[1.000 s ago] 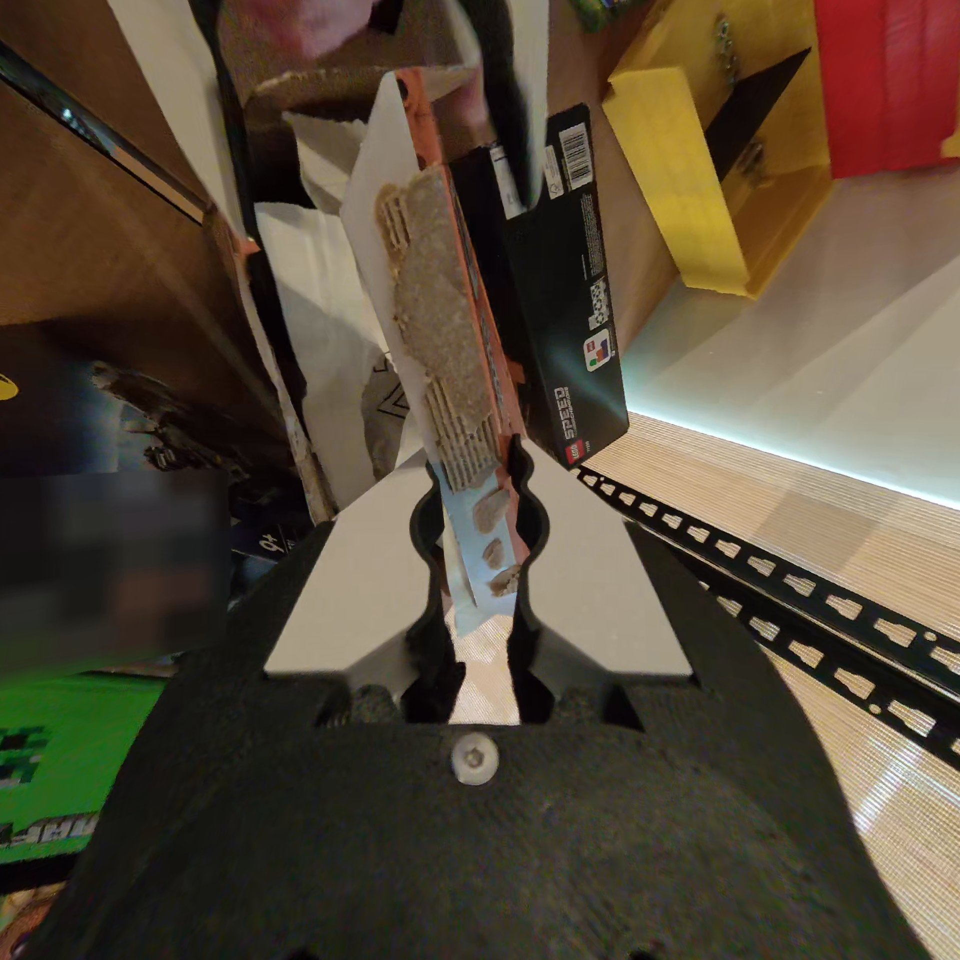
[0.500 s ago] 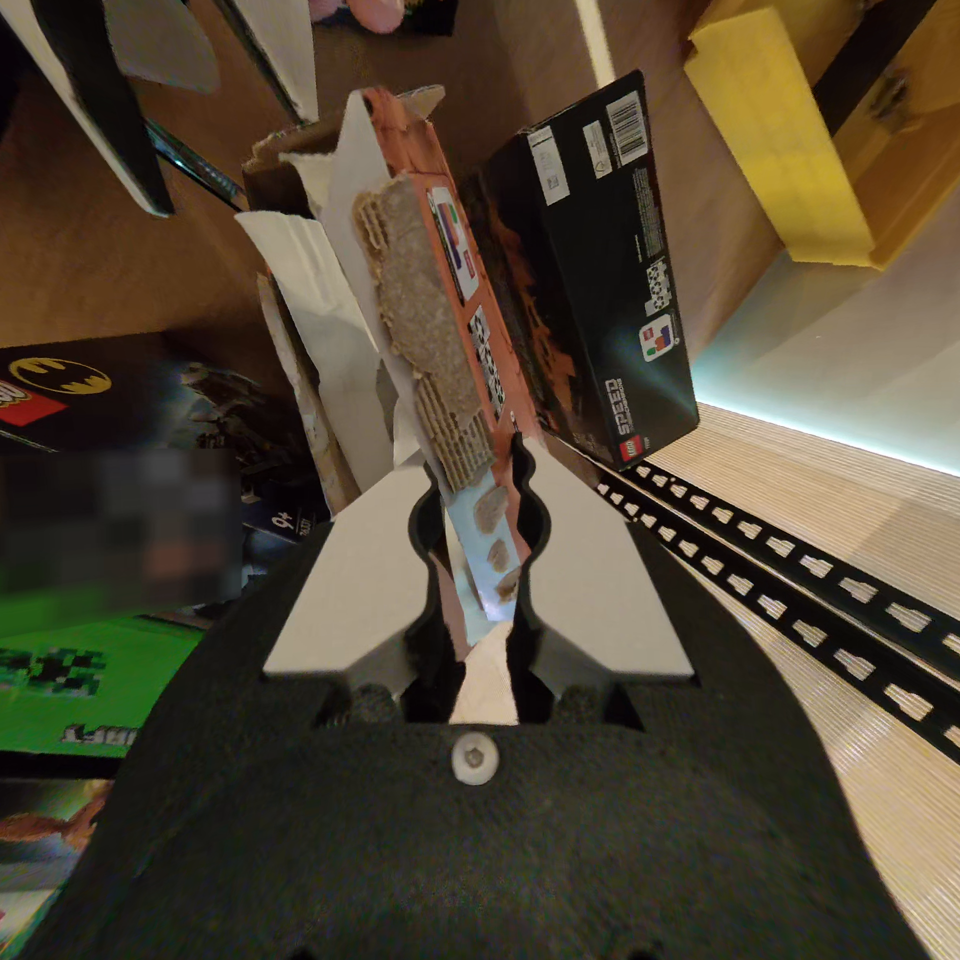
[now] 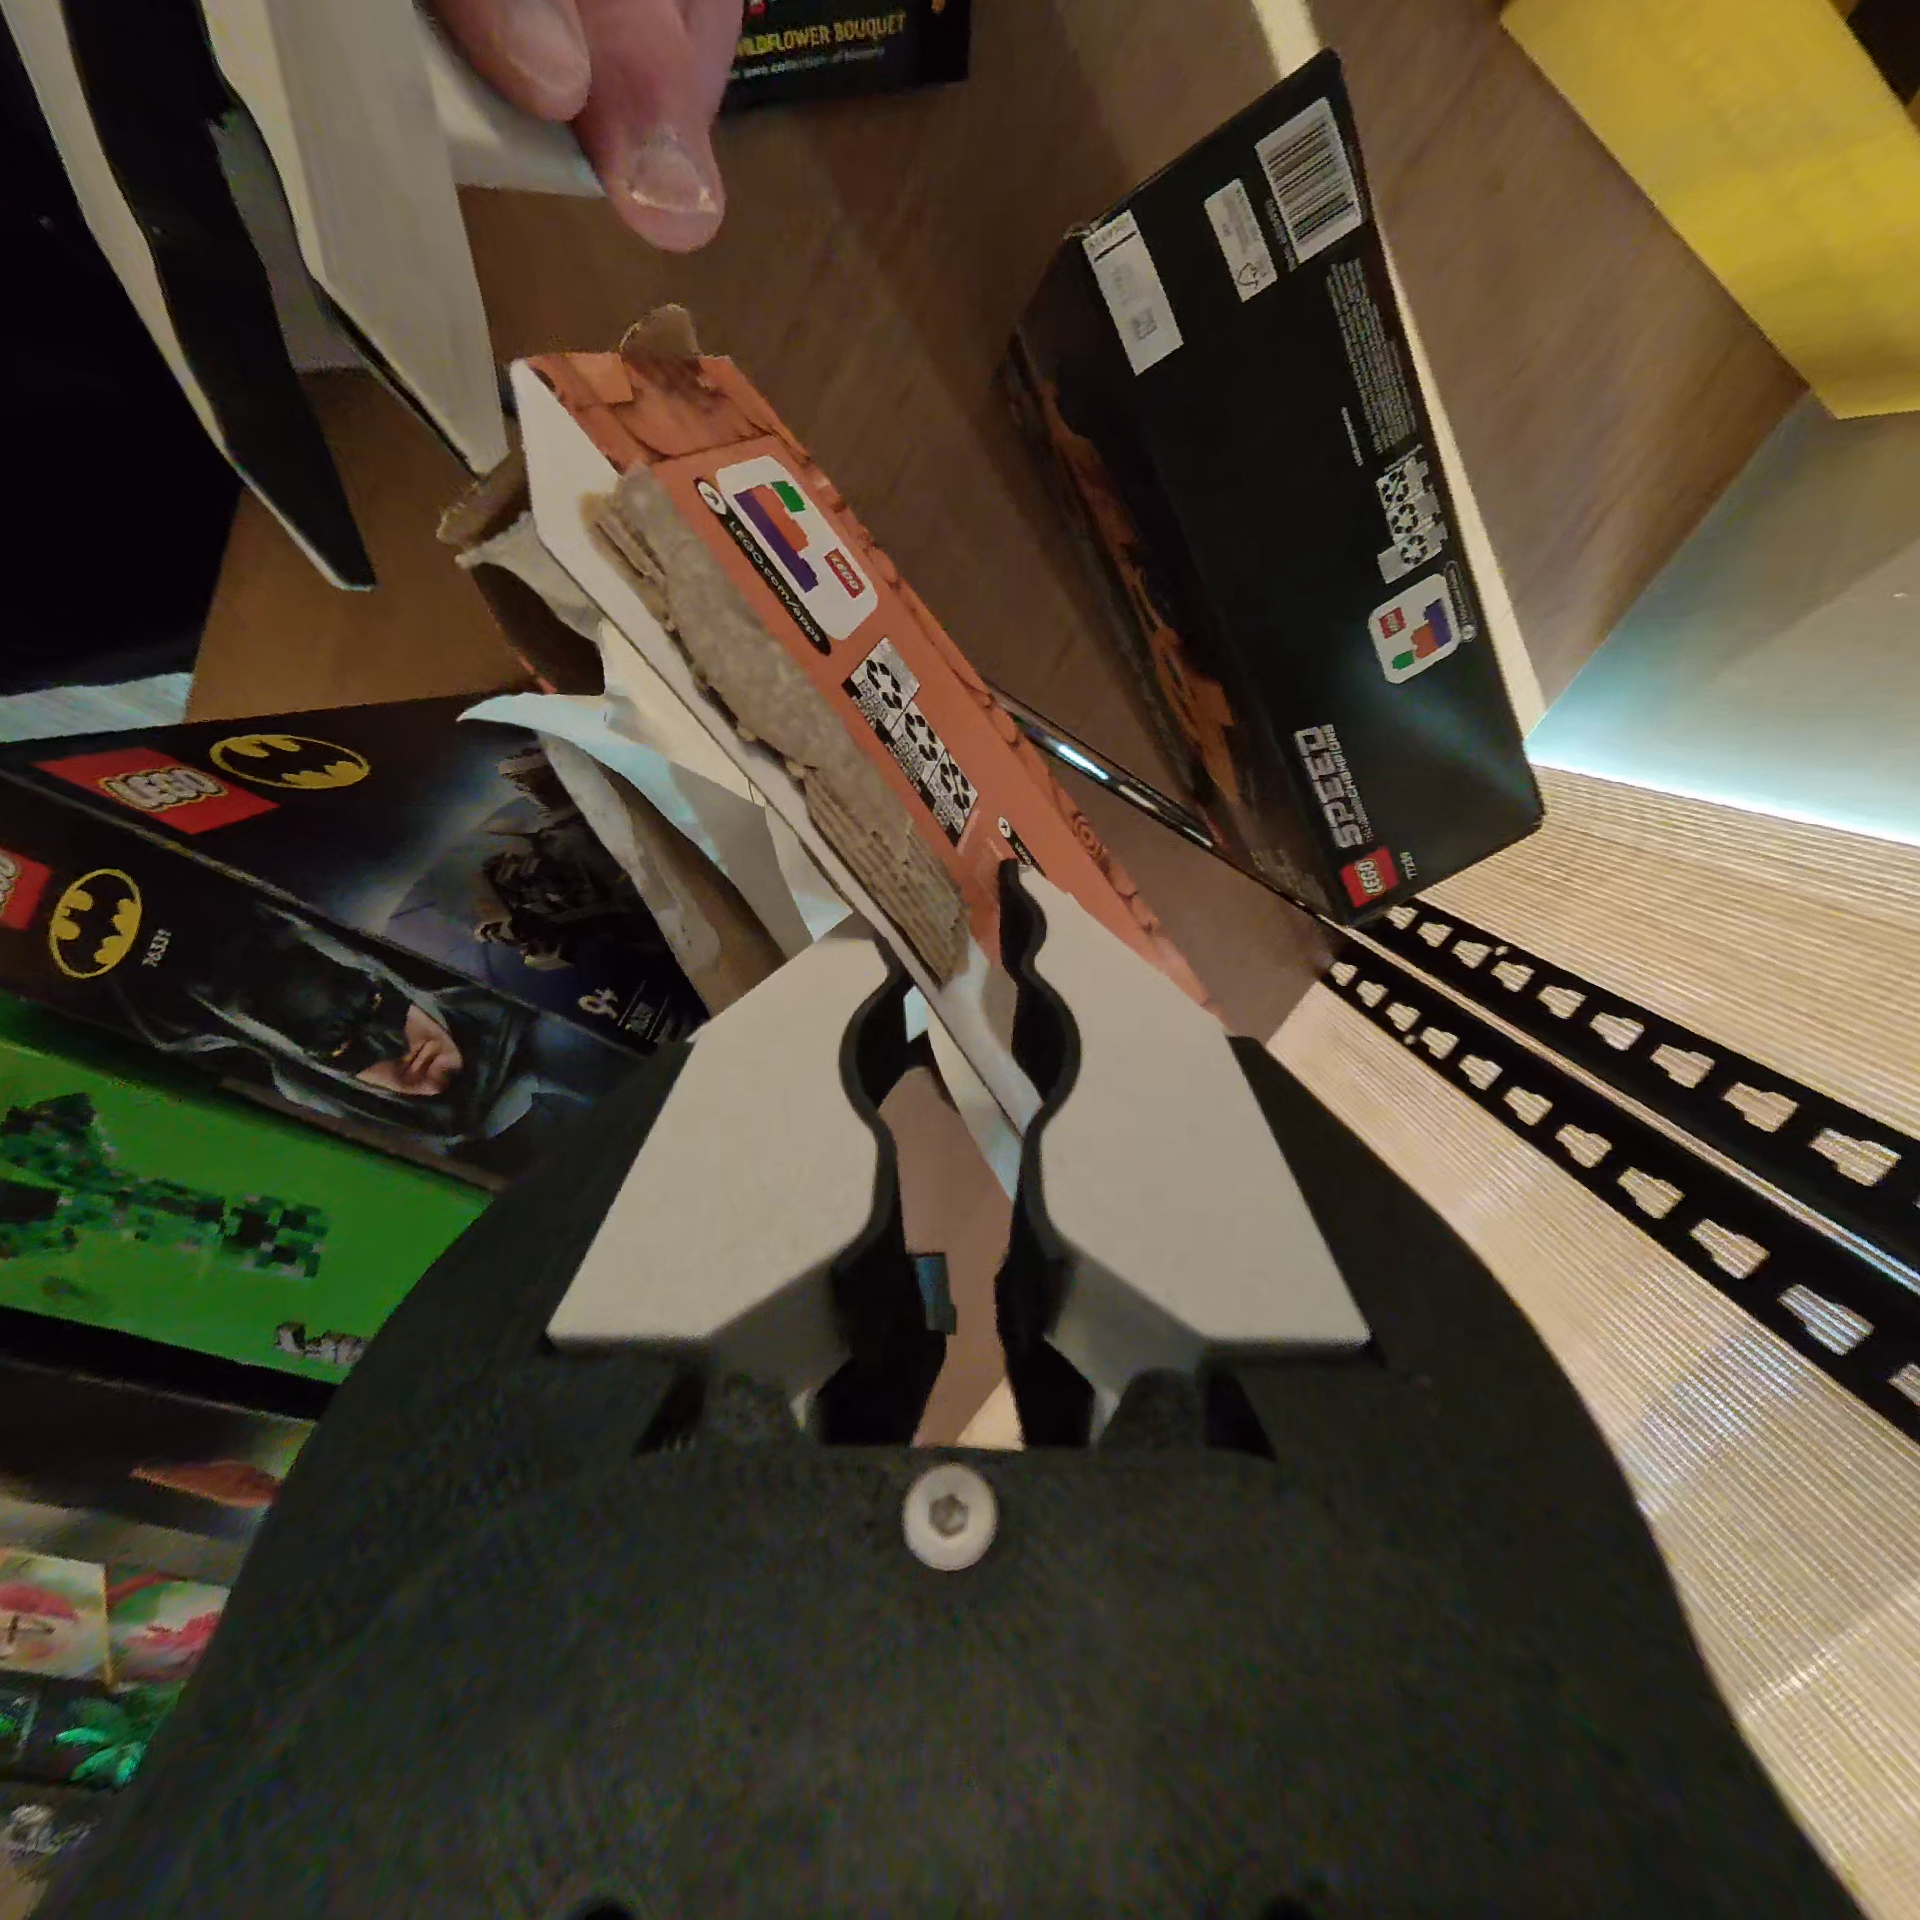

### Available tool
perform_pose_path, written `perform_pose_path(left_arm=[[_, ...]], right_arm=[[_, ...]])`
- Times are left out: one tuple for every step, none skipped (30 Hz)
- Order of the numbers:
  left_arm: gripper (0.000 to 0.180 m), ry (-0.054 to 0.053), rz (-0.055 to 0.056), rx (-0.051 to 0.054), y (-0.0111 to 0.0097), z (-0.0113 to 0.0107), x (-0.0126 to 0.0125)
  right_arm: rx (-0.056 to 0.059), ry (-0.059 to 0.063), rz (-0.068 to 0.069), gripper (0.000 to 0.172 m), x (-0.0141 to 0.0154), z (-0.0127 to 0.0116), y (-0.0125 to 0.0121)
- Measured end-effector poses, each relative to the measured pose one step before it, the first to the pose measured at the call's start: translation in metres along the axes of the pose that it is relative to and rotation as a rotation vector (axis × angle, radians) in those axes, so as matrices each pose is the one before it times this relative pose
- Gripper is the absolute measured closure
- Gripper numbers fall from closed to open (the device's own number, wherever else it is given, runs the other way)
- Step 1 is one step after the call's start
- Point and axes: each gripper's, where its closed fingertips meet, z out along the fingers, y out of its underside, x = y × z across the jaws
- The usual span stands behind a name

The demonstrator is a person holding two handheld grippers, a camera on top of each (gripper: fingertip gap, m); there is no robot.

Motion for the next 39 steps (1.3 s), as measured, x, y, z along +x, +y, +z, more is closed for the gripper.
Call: perform_pose_path(left_arm=[[0.134,0.0117,-0.004,0.001,-0.00038,0.00041,0.00183],[0.135,0.0123,0.0017,-0.0035,-0.00002,0.00043,0.00178],[0.135,0.005,0.0086,-0.0019,-0.0001,0.0011,0.00134],[0.136,0.0097,0.0151,-0.0014,-0.00004,0.0019,0.00235],[0.137,0.0131,0.0102,-0.0028,-0.0001,0.00237,0.00289],[0.138,0.0116,0.0008,0.0006,-0.00102,0.0023,0.00234],[0.14,0.0057,0.0081,-0.0011,-0.0011,0.00103,0.00191],[0.142,-0.0148,0.0153,-0.0063,-0.00001,-0.00022,-0.00088],[0.144,-0.0237,0.0192,0.0049,-0.0019,-0.00261,-0.00132],[0.144,-0.0249,0.0073,0.0282,-0.00618,-0.00477,-0.00138],[0.142,-0.0229,-0.0048,0.0164,-0.00562,-0.00463,-0.00248],[0.14,-0.0407,-0.004,-0.02,0.00061,-0.00272,-0.00684],[0.139,-0.0289,0.0136,-0.0068,0.00095,-0.0018,-0.00652],[0.138,-0.0156,0.0056,-0.0116,0.00287,-0.0001,-0.00535],[0.134,-0.0115,-0.0256,-0.027,0.00551,0.00187,-0.00609],[0.129,0.0114,-0.0271,-0.0231,0.0054,0.00266,-0.00225],[0.122,0.0092,-0.0283,-0.0207,0.00485,0.00308,-0.0011],[0.12,0.0135,-0.0235,-0.012,0.0034,0.00301,0.00089],[0.118,0.009,-0.0119,-0.0087,0.00248,0.0034,0.00145],[0.116,-0.0008,0.0026,0.002,0.00002,0.0019,0.00078],[0.114,-0.0016,0.0061,0.0018,-0.00051,0.00134,0.00036],[0.113,0.0029,-0.0004,0.003,-0.00124,0.0012,0.00113],[0.113,0.0074,0.008,0.0148,-0.00231,0.00091,0.00317],[0.112,0.0074,0.014,0.0135,-0.00142,0.00154,0.00384],[0.112,0.0017,0.0183,0.0057,-0.00051,0.00185,0.00277],[0.112,-0.0021,0.0155,-0.0039,0.00009,0.00151,0.00111],[0.115,0.0065,0.0043,0.0113,-0.00264,0.00008,0.00154],[0.116,0.0119,-0.0014,0.0176,-0.00249,0.00052,0.00241],[0.116,-0.0048,-0.003,0.0059,0.00014,0.00122,0.0002],[0.116,-0.0117,0.0072,0.004,0.00128,0.00037,-0.001],[0.116,-0.0052,0.0093,0.0015,0.00117,0.0003,-0.0006],[0.117,-0.0014,0.0025,0.0096,-0.0009,-0.0001,0.00028],[0.116,0.0055,-0.0003,0.0066,-0.00005,0.00104,0.00153],[0.115,0.0124,0.0006,0.0133,-0.00146,0.00073,0.00257],[0.117,0.0095,0.0016,0.0144,-0.00194,0.00041,0.00172],[0.119,0.0052,-0.0014,0.0028,-0.00045,0.00104,0.00072],[0.12,0.005,-0.0023,0.006,-0.00091,0.00085,0.00077],[0.12,0.0031,-0.0002,0.0076,-0.00089,0.00057,0.00073],[0.121,-0.0032,0.0072,0.0054,0.00019,0.00052,-0.00028]], right_arm=[[0.003,-0.014,0.0111,0.159,-0.00037,-0.00002,0.00042],[0.0059,-0.0053,0.0084,0.158,0.00082,-0.00013,-0.00019],[0.0048,-0.0042,0.0046,0.158,0.00033,0.00047,-0.0003],[0.0045,-0.005,0.0023,0.158,0.00024,0.00037,-0.00044],[0.0018,-0.0069,0.0059,0.159,0.00049,0.00008,-0.00033],[-0.0017,-0.0103,0.0055,0.159,-0.00022,0.00022,0.0001],[-0.0026,-0.0024,0.0,0.16,0.00068,0.00003,-0.00035],[-0.0055,0.0042,-0.0028,0.16,0.00078,0.00007,-0.00043],[-0.014,0.0062,0.0005,0.16,0.00086,0.0007,0.00065],[-0.0206,0.0146,-0.006,0.16,0.00179,0.0005,0.00181],[-0.0171,0.0045,0.0005,0.161,0.00045,-0.00059,0.0022],[-0.0075,-0.0053,0.0015,0.161,-0.00105,-0.00094,0.0016],[-0.0005,0.0038,-0.0069,0.162,-0.00005,-0.00082,0.00073],[0.001,0.0015,-0.0009,0.162,-0.00018,0.00034,0.00056],[-0.0001,-0.0036,0.0044,0.162,-0.00067,0.00003,0.0005],[-0.0003,0.0038,-0.0025,0.162,0.00024,-0.00085,-0.00012],[-0.0048,0.0006,0.0,0.162,-0.0005,-0.00002,0.00025],[-0.0051,-0.0032,0.0007,0.162,-0.0007,-0.00014,0.00048],[-0.0069,0.0032,-0.0041,0.163,0.00027,-0.00056,0.00047],[-0.0065,0.0015,0.0015,0.163,0.00045,-0.0003,0.00071],[-0.0016,-0.0067,0.0021,0.163,-0.00054,-0.00017,0.00026],[-0.0016,-0.0009,0.0002,0.163,0.00025,-0.00069,0.00025],[0.0009,-0.0035,0.0004,0.163,-0.00021,-0.00053,-0.00007],[-0.0012,-0.0099,0.0024,0.164,-0.00117,-0.00028,0.00033],[-0.0016,-0.0024,0.0022,0.164,0.00028,-0.00037,0.00027],[-0.0033,-0.0014,0.0037,0.163,0.00061,0.00006,0.00025],[-0.0012,-0.0153,0.0134,0.163,-0.00072,-0.00046,0.00018],[-0.0014,-0.004,0.0017,0.163,0.00045,-0.00043,0.0],[-0.001,0.0033,-0.0014,0.163,0.00077,0.00043,-0.00072],[0.0005,0.0048,-0.0047,0.164,0.00041,0.00069,-0.00076],[0.0015,0.0009,0.0019,0.164,0.00044,0.00016,-0.00046],[0.0056,-0.0014,0.0029,0.164,0.00079,0.00001,-0.00047],[0.0049,-0.0004,-0.0007,0.163,0.00044,0.00022,-0.00033],[0.0056,-0.0005,0.0006,0.163,-0.0001,0.00029,-0.00079],[0.0054,0.0013,-0.0019,0.163,-0.00019,0.00038,-0.00101],[0.0014,0.0059,-0.005,0.163,0.00003,0.00027,-0.00042],[0.0041,0.0043,0.0004,0.163,0.00053,-0.00004,-0.00048],[0.0082,0.0009,0.0024,0.163,0.00041,0.0003,-0.00048],[0.0081,0.0011,0.0013,0.163,0.00041,0.00058,-0.0004]])
